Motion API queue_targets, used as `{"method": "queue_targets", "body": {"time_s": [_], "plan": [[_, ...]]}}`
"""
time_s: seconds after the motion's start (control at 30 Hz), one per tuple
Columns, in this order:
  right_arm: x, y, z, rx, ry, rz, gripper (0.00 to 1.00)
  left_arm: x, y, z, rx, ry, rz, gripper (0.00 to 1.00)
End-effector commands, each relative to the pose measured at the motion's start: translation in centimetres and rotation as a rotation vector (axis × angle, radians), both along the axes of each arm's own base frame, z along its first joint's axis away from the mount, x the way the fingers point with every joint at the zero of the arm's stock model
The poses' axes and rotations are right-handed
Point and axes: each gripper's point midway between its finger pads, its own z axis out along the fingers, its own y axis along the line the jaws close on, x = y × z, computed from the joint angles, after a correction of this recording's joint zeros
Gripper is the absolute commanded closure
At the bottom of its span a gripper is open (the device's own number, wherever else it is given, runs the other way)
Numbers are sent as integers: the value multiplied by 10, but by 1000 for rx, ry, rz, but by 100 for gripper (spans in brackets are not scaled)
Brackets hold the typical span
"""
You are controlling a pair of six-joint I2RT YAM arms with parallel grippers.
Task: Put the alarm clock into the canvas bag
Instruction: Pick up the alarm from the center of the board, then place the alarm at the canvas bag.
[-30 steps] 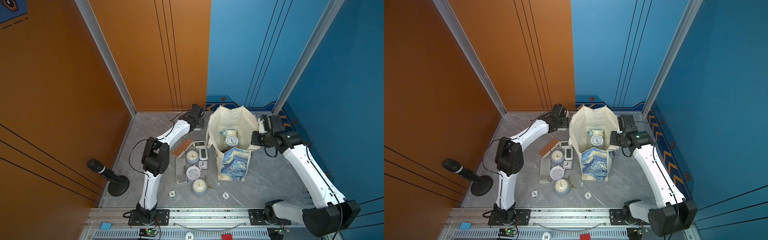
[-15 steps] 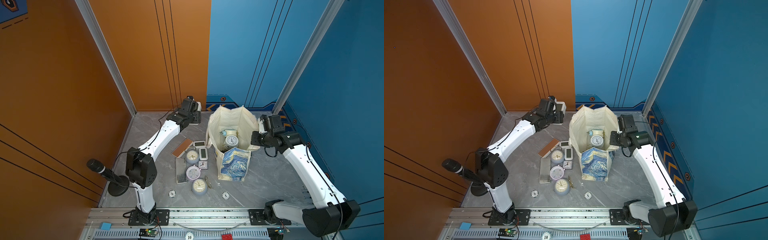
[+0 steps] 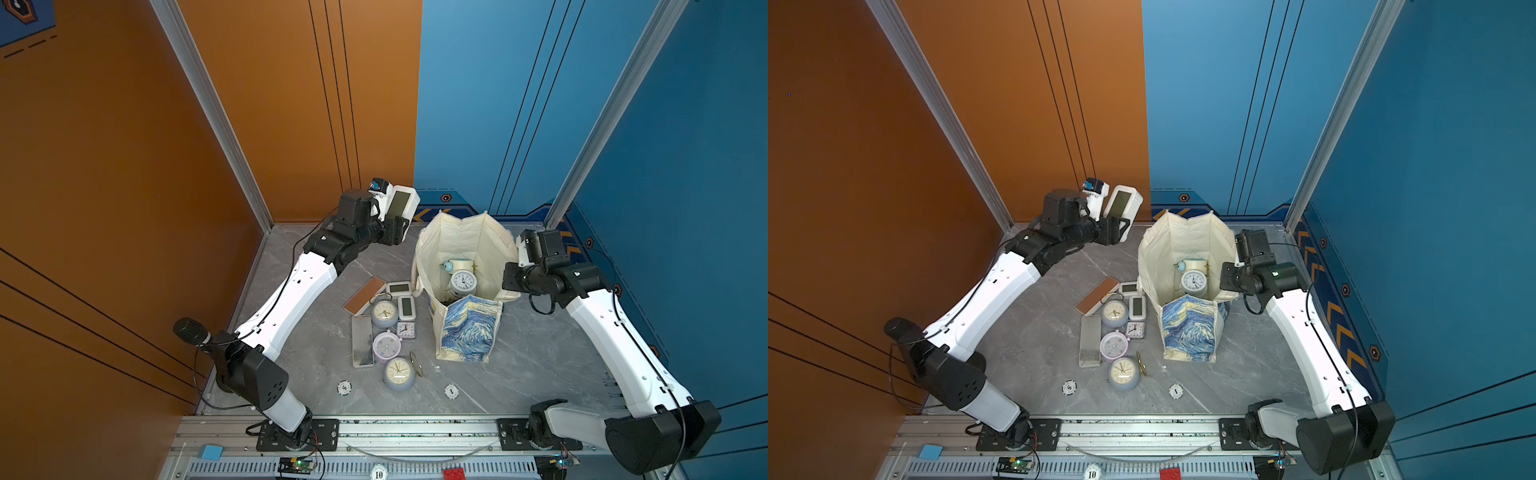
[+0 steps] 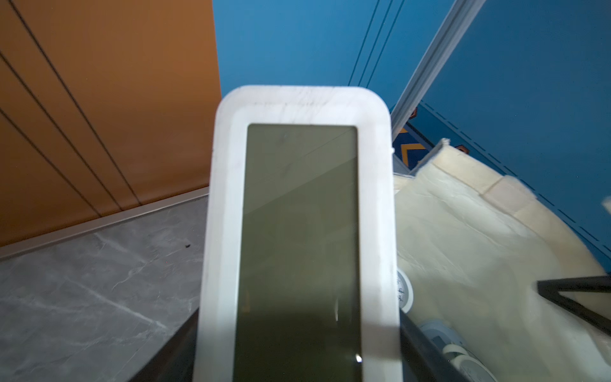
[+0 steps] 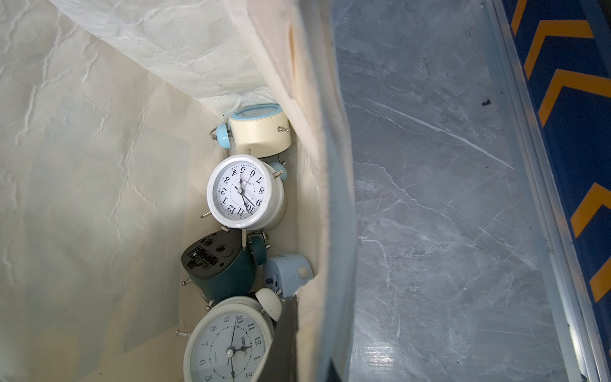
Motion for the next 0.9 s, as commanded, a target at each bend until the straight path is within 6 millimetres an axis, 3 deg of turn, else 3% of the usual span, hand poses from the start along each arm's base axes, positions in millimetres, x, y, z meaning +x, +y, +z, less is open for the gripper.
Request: {"method": "queue_targets", "body": {"time_s": [0.0, 0.17, 0.47, 0.67, 0.87], "plan": [[-5, -4, 16, -17, -47, -9, 94, -25, -40, 34, -36, -112, -206, 95], [-6, -11, 25, -27, -73, -28, 95, -52, -92, 28, 0, -117, -412, 95], [-10, -23, 32, -11, -95, -70, 94, -74, -163, -15, 3, -11, -695, 100], [-10, -33, 32, -2, -95, -104, 94, -95, -184, -55, 55, 94, -785, 100], [-9, -38, 29, 7, -87, -117, 94, -126, -187, -91, 87, 198, -872, 100]]}}
